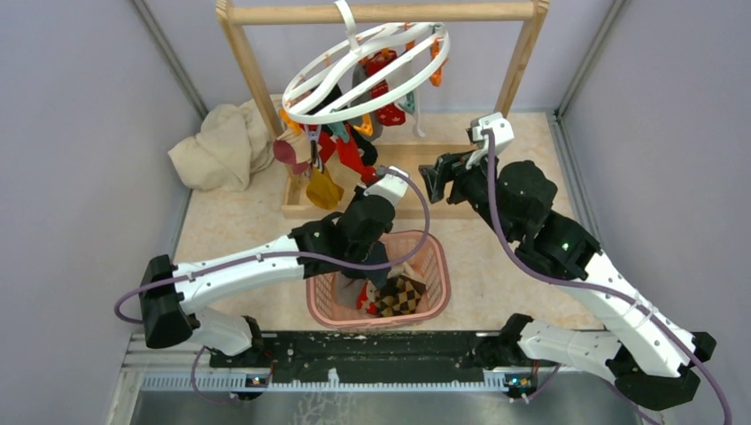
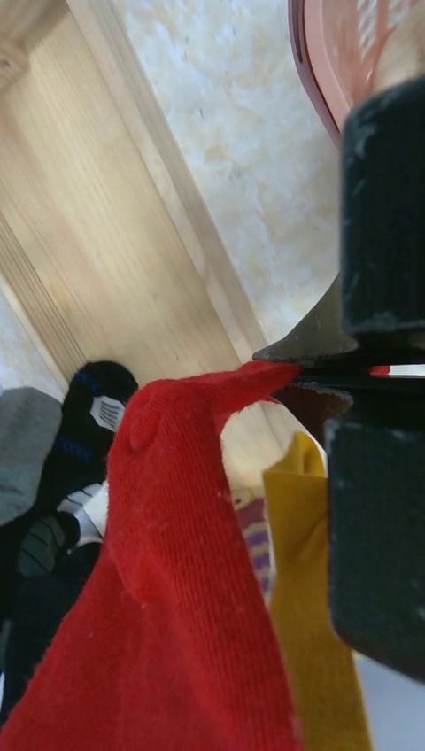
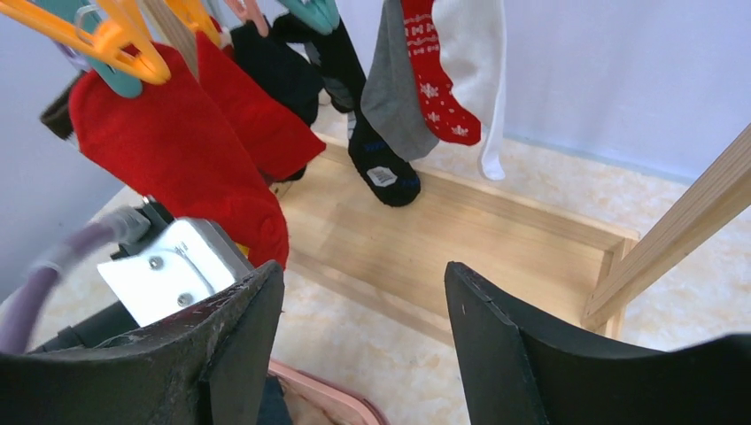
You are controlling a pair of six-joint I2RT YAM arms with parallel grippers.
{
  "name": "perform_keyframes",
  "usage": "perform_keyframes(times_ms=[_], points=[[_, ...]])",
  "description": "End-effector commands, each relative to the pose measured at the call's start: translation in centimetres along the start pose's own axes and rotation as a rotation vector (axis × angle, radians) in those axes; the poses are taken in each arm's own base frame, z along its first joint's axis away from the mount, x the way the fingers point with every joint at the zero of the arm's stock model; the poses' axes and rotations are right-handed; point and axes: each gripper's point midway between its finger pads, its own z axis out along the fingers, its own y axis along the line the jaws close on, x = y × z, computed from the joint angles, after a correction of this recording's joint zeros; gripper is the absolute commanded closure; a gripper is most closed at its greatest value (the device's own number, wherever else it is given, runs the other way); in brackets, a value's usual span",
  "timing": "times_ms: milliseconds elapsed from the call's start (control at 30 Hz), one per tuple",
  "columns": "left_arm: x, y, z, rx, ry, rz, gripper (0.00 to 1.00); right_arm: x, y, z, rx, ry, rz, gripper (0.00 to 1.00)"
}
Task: Remove the socks clipped to the hanger
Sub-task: Adjust the hanger on the clothesline.
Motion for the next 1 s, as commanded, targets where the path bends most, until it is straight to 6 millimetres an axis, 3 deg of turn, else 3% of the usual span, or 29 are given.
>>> perform_keyframes(times_ms=[0, 233, 467, 733, 967], points=[[0.4, 1.8, -1.4, -0.122, 0.044, 0.080, 1.00, -4.6, 0.1, -1.3, -0.022, -0.105, 0.008, 0.33], [0.5, -1.1, -1.5, -0.144, 0.049, 0.216, 1.00, -7.7, 0.8, -2.1, -0.063, -0.168, 0.013, 0.36], [-0.4, -2.7, -0.9, -0.108, 0.018, 0.208, 1.00, -12.1, 3.9, -2.1, -0.206, -0.231, 0.019, 0.39], [-2.0, -2.7, -1.0, -0.107, -0.018, 0.221, 1.00, -13.1, 7.3, 0.7, -0.317, -0.205, 0.021, 0.55], [-1.9, -2.9, -0.8, -0.103, -0.027, 0.225, 1.00, -12.0, 11.6, 2.3, -0.479, -0.116, -0.001, 0.60]])
